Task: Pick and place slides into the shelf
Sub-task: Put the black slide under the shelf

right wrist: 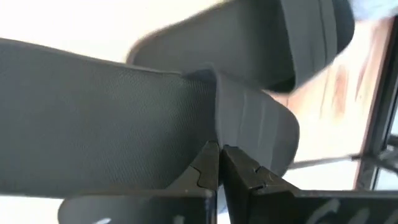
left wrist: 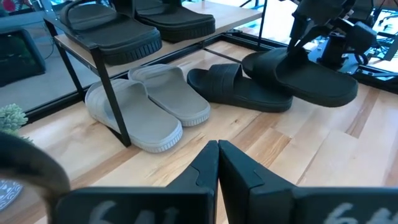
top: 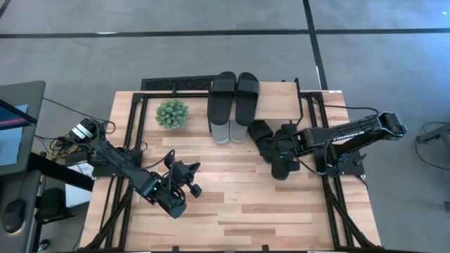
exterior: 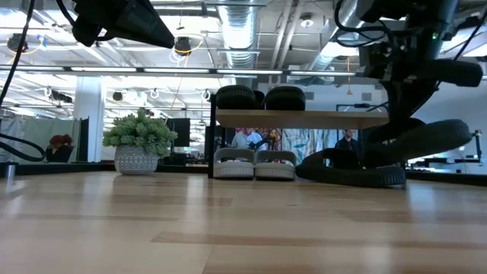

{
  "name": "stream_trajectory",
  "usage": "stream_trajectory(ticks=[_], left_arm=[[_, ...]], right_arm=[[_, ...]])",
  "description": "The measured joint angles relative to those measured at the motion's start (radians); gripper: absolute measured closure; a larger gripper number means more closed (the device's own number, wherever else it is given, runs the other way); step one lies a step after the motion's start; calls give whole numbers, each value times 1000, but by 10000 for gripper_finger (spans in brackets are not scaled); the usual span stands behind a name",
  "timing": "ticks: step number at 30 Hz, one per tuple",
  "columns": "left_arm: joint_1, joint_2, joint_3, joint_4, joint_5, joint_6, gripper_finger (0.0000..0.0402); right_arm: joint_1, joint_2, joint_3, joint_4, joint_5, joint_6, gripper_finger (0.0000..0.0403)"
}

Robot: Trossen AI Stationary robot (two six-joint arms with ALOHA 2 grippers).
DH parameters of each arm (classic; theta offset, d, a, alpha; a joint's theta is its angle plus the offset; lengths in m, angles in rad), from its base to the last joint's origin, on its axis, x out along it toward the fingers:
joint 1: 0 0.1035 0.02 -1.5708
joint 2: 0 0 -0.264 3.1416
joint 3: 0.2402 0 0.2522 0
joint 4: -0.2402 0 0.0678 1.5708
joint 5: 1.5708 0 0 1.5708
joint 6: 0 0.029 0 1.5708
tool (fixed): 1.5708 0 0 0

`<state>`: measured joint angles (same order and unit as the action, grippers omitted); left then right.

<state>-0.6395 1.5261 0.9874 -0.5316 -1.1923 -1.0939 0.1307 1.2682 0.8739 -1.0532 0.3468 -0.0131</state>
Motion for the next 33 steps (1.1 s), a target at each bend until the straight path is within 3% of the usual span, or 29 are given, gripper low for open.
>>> stream_trajectory(ticks=[9,26,33], left_arm=[[0,0,0,1,0,14,401],[0,0,0,0,2,33,401],[0,0,0,0,2,32,401]], right_arm=[[1,-20,7,-126,-50,70,403],[22,-17,7,13,-115,62,403],[34,-17,5,-43,-115,66,403]])
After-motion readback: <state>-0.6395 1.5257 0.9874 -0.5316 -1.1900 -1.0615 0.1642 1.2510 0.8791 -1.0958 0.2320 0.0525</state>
